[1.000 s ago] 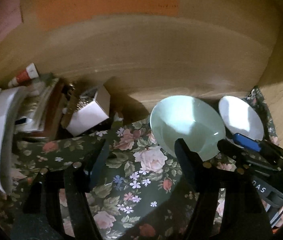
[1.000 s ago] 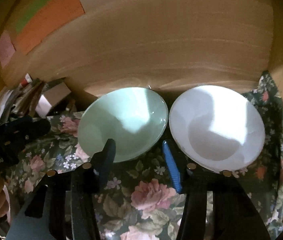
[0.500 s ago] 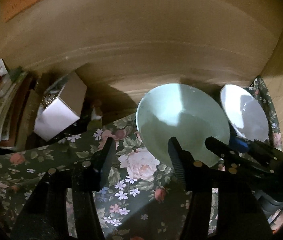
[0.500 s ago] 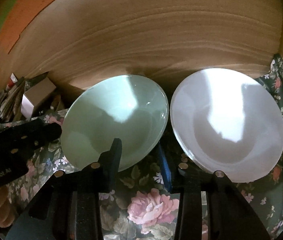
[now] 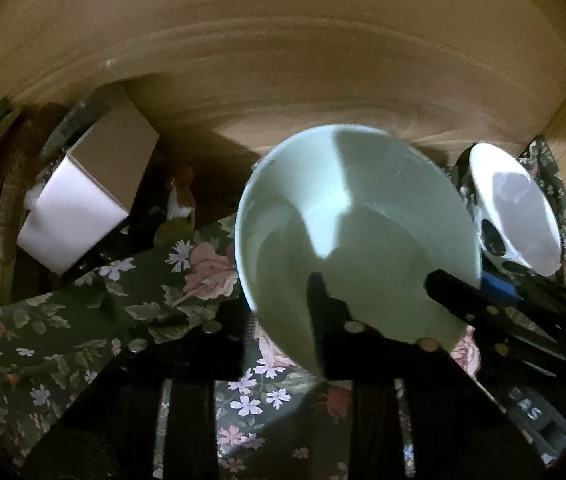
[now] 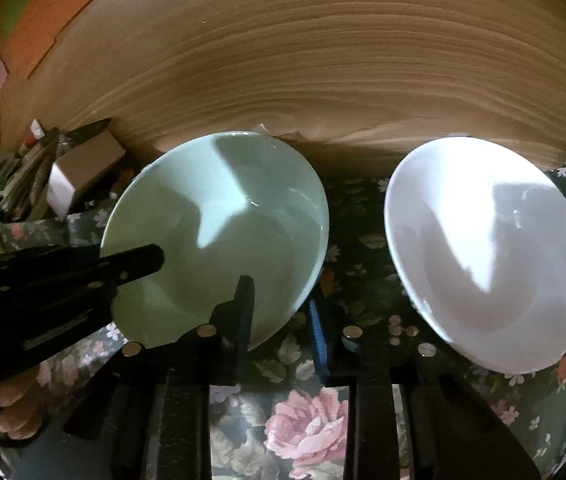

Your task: Organize plates and bowls

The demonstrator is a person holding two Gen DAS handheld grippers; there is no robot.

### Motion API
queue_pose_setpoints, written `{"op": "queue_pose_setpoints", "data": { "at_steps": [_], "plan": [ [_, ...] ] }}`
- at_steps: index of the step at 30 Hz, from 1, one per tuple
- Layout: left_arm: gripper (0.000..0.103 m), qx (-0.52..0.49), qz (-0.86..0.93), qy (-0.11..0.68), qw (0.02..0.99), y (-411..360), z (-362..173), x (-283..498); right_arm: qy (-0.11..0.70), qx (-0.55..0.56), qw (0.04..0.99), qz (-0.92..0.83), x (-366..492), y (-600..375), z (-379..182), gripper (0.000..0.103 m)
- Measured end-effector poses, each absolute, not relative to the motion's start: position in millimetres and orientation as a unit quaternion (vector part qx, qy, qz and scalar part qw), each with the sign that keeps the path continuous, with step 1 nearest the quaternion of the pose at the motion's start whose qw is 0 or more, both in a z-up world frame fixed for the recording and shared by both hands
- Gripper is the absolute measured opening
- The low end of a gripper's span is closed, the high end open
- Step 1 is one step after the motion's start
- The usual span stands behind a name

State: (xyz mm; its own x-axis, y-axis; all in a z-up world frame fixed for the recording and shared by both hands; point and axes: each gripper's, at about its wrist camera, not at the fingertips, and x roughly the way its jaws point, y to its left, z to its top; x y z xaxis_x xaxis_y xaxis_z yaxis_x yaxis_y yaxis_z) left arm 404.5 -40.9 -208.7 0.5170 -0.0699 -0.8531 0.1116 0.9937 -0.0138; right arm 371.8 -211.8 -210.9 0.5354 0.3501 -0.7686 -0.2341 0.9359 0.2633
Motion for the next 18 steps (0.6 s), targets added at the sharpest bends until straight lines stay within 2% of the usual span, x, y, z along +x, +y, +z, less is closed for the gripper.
{"op": "queue_pose_setpoints", "data": {
  "at_steps": [7,18],
  "plan": [
    [0.021,0.045,-0.034,0.485,0.873,-48.1,-212.8,393.3,0.454,0.06,0.872,0.175,361.7,-210.5,-206.1,0.023],
    [0.021,0.055,-0.057,0.52,0.851,-61.1,-208.0,342.2,0.471,0.075,0.858,0.189,310.1,-224.7,-201.5,0.023]
  ]
}}
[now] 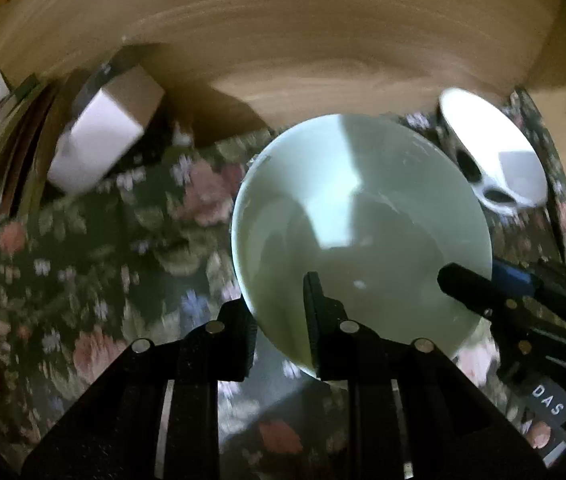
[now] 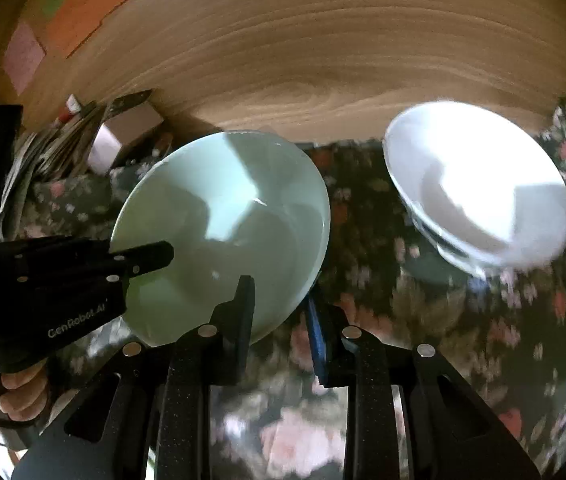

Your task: Organize plates and bowls

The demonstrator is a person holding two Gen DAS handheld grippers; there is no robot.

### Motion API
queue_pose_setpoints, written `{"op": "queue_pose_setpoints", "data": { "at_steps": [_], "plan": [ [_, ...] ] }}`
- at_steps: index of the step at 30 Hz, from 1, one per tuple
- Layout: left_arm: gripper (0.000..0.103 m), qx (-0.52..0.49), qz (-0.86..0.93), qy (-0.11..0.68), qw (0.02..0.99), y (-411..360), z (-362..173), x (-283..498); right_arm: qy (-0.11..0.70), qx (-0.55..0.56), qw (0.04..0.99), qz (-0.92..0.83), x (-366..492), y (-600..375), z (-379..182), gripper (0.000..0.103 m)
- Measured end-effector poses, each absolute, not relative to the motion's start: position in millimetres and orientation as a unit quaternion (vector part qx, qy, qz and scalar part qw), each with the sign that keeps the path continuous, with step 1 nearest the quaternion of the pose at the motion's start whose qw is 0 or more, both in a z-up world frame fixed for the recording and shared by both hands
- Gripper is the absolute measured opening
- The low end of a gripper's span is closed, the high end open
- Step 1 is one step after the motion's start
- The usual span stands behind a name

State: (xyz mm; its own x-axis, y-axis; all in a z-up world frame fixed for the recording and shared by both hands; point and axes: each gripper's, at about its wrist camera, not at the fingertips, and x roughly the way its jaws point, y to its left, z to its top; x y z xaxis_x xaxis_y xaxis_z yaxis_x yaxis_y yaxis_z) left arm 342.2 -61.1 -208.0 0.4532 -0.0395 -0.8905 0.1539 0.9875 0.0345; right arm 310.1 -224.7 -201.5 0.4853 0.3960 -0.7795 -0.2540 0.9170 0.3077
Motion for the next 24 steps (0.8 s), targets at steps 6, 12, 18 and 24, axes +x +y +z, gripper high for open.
{"op": "queue_pose_setpoints", "data": {
  "at_steps": [6,12,18,24],
  "plan": [
    [0.021,0.062,-0.083,0.532,0.84,-68.9,-212.4,311.6,0.476,0.077,0.853,0.199,289.3,-227.6,-204.6,0.026],
    [0.021,0.063,-0.076,0.525,0.845,-72.8,-215.4,303.3,0.463,0.07,0.867,0.174,294.5,-230.9,-202.5,0.027],
    [0.021,0.069,-0.071,0.518,0.85,-67.5,-218.3,325.0,0.466,0.068,0.864,0.18,305.1,-223.9,-211.6,0.023],
    [0.021,0.079,-0.061,0.514,0.852,-70.0,-223.2,325.2,0.456,0.067,0.87,0.176,300.1,-224.7,-207.1,0.02]
  ]
}}
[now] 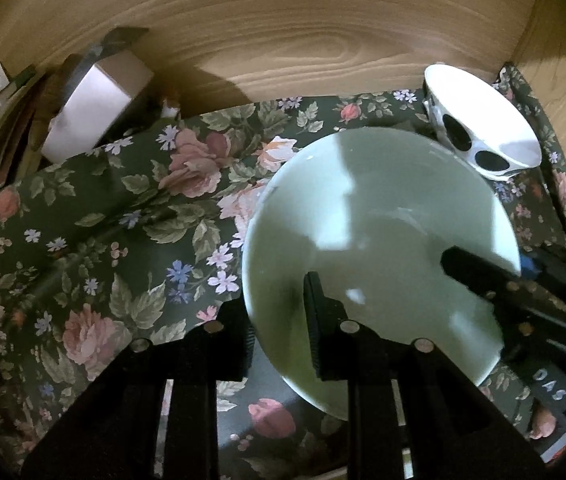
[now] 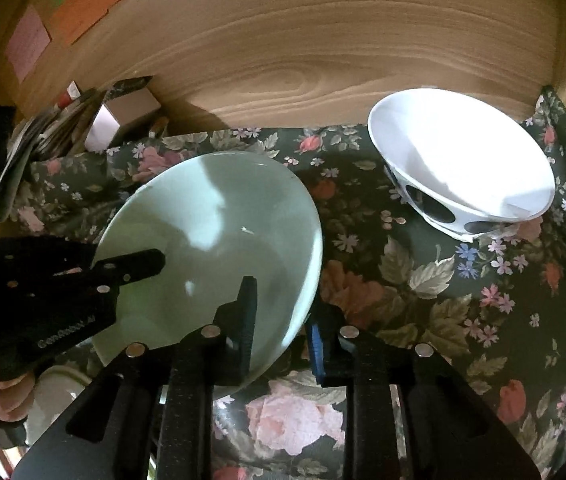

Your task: Organize plates and bowls

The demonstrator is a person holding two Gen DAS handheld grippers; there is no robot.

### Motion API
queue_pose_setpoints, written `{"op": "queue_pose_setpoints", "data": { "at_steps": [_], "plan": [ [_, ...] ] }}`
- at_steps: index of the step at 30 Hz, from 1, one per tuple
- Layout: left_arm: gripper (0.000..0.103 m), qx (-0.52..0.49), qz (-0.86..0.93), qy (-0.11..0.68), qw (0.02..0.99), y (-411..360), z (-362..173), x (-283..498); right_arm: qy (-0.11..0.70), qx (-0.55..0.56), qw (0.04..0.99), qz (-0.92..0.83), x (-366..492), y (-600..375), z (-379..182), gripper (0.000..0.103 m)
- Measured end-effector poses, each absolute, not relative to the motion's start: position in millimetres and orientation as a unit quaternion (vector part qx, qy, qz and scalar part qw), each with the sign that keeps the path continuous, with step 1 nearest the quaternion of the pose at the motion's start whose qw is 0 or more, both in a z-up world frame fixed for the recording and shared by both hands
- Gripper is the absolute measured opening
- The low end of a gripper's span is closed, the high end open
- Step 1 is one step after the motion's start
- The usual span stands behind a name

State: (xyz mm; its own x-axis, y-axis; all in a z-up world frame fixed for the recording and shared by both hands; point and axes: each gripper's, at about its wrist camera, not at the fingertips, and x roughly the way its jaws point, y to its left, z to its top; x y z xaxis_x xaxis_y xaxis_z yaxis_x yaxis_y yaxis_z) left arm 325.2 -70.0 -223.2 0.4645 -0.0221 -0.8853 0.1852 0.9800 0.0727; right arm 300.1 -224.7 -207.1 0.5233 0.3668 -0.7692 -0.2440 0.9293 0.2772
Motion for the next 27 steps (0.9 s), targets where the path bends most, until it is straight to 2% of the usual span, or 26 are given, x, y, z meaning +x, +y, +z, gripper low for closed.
{"op": "queue_pose_setpoints", "data": {
  "at_steps": [27],
  "plan": [
    [0.021,0.028,-0.051,0.43,0.901,-23.5,-129.5,217.5,0.364,0.06,0.906,0.208,211.3,-200.4,-122.4,0.02]
  ]
}}
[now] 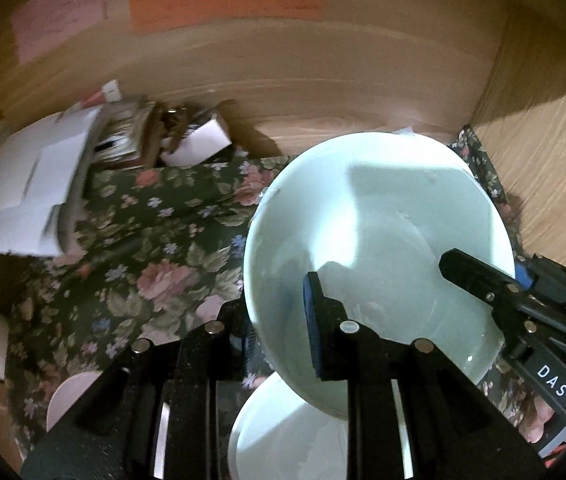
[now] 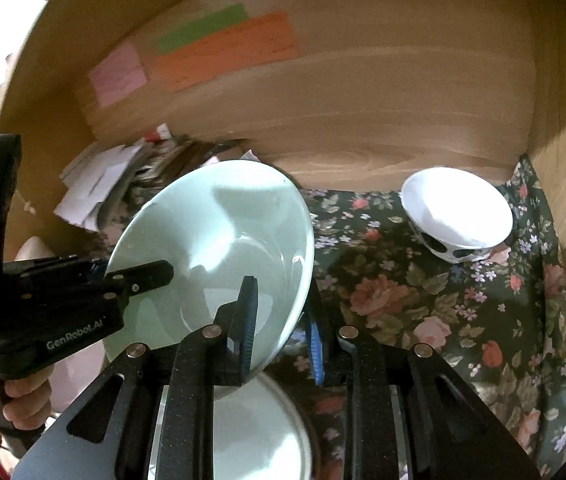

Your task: Organize plates and bowls

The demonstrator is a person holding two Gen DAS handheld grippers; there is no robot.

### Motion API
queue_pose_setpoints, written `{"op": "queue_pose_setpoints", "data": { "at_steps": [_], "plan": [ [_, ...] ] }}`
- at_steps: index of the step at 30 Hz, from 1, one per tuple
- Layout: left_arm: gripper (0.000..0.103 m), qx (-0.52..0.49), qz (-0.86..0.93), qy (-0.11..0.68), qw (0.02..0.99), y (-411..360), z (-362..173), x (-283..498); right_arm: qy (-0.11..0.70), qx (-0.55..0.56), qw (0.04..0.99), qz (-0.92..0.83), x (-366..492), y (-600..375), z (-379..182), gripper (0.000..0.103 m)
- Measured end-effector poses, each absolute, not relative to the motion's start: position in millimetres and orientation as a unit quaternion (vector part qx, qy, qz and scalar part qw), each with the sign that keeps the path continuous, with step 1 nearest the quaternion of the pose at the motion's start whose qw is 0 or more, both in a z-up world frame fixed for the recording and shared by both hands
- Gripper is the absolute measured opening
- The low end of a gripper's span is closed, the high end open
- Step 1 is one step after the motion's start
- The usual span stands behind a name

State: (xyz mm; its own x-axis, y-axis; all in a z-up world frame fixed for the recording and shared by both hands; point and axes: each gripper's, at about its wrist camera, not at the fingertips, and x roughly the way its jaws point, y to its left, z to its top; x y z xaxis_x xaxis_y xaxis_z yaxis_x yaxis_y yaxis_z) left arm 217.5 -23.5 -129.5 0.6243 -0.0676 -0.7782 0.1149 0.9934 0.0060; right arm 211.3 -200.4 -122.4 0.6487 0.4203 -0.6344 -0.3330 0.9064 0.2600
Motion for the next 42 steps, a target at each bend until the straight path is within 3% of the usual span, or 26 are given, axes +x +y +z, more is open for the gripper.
{"op": "queue_pose_setpoints", "data": {
  "at_steps": [17,42],
  "plan": [
    [0.021,-0.013,-0.008,0.415,0.91,50.2,-113.6,146.7,0.356,0.049,0.891,0.276,175.1,-140.8,-121.0,0.021],
    [0.021,-0.085,0.06,0.44,0.892,142.5,-157.8,74.0,0.407,0.016,0.834,0.372,153.0,-46.4,-161.5,0.02]
  ]
}}
